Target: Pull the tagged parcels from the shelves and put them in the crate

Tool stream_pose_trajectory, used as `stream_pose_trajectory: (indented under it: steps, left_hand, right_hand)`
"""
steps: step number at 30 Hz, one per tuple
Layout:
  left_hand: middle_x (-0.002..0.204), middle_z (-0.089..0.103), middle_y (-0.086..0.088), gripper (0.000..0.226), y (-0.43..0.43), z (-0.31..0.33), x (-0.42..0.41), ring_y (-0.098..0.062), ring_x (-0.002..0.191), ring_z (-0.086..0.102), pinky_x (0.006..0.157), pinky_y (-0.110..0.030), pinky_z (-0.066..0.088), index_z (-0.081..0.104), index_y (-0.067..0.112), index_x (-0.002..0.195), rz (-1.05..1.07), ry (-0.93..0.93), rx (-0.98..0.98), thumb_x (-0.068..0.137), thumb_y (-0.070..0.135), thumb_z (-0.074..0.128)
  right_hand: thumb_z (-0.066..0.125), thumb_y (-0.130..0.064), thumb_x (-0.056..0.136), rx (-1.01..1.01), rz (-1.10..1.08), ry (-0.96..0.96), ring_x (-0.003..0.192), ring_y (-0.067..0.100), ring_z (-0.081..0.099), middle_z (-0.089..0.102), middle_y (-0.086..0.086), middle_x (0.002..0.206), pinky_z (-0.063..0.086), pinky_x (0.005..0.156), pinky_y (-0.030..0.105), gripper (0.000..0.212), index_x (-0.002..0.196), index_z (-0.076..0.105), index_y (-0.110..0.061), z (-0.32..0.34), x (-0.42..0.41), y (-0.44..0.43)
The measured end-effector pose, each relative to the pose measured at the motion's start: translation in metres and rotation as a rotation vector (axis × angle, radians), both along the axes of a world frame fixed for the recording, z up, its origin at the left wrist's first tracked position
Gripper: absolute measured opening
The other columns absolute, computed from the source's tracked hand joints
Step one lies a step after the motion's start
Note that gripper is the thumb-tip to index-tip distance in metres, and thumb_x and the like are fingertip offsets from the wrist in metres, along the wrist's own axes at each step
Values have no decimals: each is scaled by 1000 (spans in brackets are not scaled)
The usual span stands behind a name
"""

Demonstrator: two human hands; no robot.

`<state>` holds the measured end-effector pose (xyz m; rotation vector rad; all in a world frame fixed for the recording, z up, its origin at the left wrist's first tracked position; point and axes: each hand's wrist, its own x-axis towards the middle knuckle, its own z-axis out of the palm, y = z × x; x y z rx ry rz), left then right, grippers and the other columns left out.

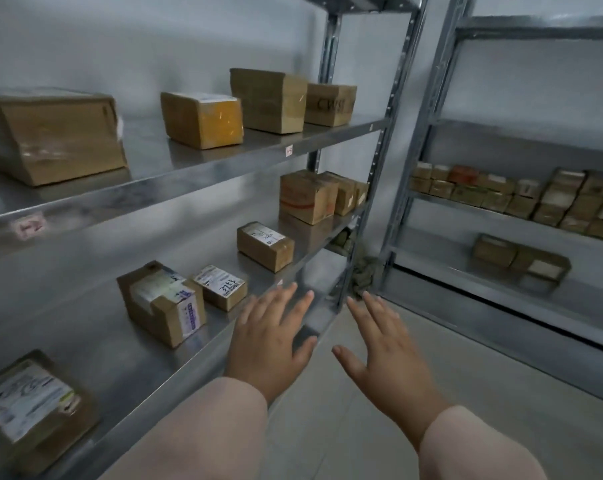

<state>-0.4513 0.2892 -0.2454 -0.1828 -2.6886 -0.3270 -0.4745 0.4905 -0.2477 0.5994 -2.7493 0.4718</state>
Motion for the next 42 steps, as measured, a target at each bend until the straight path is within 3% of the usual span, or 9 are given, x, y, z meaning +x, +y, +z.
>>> stream_pose_trajectory:
  steps: [3,7,10,16,20,25,34,39,42]
  left_hand:
    - [150,42,0,65,1,2,-55,-22,137,40,111,-48,29,40,31,145,-41,-15,-4,85,53,53]
    - [160,20,6,67,8,-3,-131,-16,146,20,118,-40,12,21,38,151,-95,-37,6,90,58,41]
    - [160,16,8,67,21,-6,-178,-15,146,16,118,-38,10,17,40,151,-111,-43,14,91,60,38]
    - [160,13,12,66,43,-16,-265,-12,146,13,118,-34,9,15,42,151,-74,-42,37,91,60,38]
    - [161,11,12,67,62,-19,-332,-14,146,15,117,-37,17,11,45,150,9,-32,63,90,65,31]
    - [159,15,11,70,89,-16,-408,-18,143,24,112,-41,28,0,52,146,132,-15,132,83,72,23]
    - [156,26,6,67,107,-22,-513,-21,139,32,108,-41,33,23,45,147,269,-21,171,86,64,41]
    - [158,22,7,69,91,-35,-573,-21,140,29,111,-41,31,22,44,147,339,-65,229,86,60,48]
    - [155,31,1,68,77,-37,-608,-24,135,38,107,-40,36,35,34,146,379,-38,290,85,53,58]
  right_hand:
    - [42,-63,89,13,-39,3,148,13,4,11,-5,161,0,120,31,75,152,14,-34,8,-49,3]
    - [40,-64,89,-3,-104,-6,148,12,3,9,-6,161,-2,119,29,75,151,11,-35,8,-103,16]
    - [35,-67,88,-2,-130,-21,147,10,0,6,-8,161,-8,116,25,75,151,8,-38,1,-142,31]
    - [42,-65,87,-77,-120,-60,147,10,4,9,-8,160,2,117,25,75,151,15,-37,-14,-242,59]
    - [41,-67,86,-109,-49,-109,147,9,0,5,-10,161,-3,115,23,76,150,11,-41,-19,-323,80]
    - [43,-64,88,-114,38,-136,146,8,0,6,-11,160,1,117,25,74,151,10,-41,-8,-414,111]
    - [50,-58,89,-129,174,-194,146,10,6,11,-7,160,11,120,33,73,151,17,-36,1,-548,109]
    - [49,-60,89,-130,239,-206,146,11,8,12,-10,160,14,120,37,74,150,15,-38,-6,-618,76]
    - [48,-62,88,-117,289,-240,146,11,9,13,-11,159,16,119,36,73,150,15,-40,-11,-656,57]
